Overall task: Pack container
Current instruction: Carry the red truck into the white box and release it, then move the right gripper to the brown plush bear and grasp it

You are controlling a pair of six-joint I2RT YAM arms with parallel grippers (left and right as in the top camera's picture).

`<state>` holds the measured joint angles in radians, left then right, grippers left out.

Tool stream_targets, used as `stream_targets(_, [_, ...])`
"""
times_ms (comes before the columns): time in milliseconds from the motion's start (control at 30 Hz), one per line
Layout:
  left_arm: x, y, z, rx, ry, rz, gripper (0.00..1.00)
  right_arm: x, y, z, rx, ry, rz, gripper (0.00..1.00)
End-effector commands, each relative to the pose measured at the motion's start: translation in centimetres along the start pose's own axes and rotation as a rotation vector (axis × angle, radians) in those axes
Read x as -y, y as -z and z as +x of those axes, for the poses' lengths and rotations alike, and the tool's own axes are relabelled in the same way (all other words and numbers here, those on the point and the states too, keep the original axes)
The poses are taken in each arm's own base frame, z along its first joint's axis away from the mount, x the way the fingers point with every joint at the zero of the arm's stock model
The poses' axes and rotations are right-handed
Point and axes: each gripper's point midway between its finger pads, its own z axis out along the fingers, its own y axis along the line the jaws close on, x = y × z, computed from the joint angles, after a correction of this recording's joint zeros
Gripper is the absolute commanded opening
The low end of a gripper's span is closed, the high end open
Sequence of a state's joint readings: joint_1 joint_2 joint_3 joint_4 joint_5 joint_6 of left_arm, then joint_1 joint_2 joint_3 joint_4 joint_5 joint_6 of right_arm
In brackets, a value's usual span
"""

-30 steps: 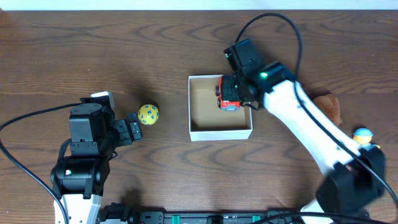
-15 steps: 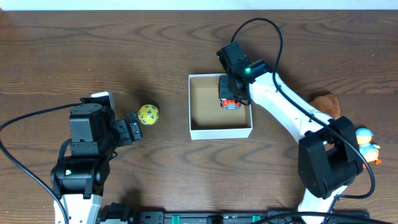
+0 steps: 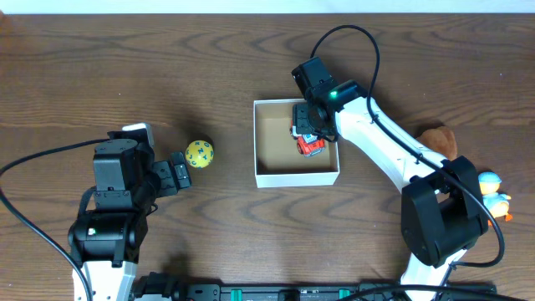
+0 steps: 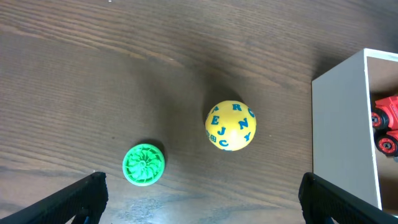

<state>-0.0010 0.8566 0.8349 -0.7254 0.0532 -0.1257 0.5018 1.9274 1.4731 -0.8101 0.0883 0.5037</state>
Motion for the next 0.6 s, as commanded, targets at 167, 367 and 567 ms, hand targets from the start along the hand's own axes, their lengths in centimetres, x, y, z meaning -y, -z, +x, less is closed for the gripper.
stream_targets(167, [0.1, 0.5, -0.8, 0.021, -0.013, 0.005, 0.98, -1.3, 5.3, -3.3, 0.152, 0.106, -0.034, 0.69])
stream_targets(367, [0.1, 0.5, -0.8, 0.021, -0.013, 0.005, 0.98, 3.6, 15.2, -7.2, 0.375, -0.029, 0.021, 0.74])
stream_targets(567, [0.1, 0.5, -0.8, 0.021, -0.013, 0.005, 0.98, 16.8, 19.2, -6.5, 0.375, -0.329, 0.179, 0.91])
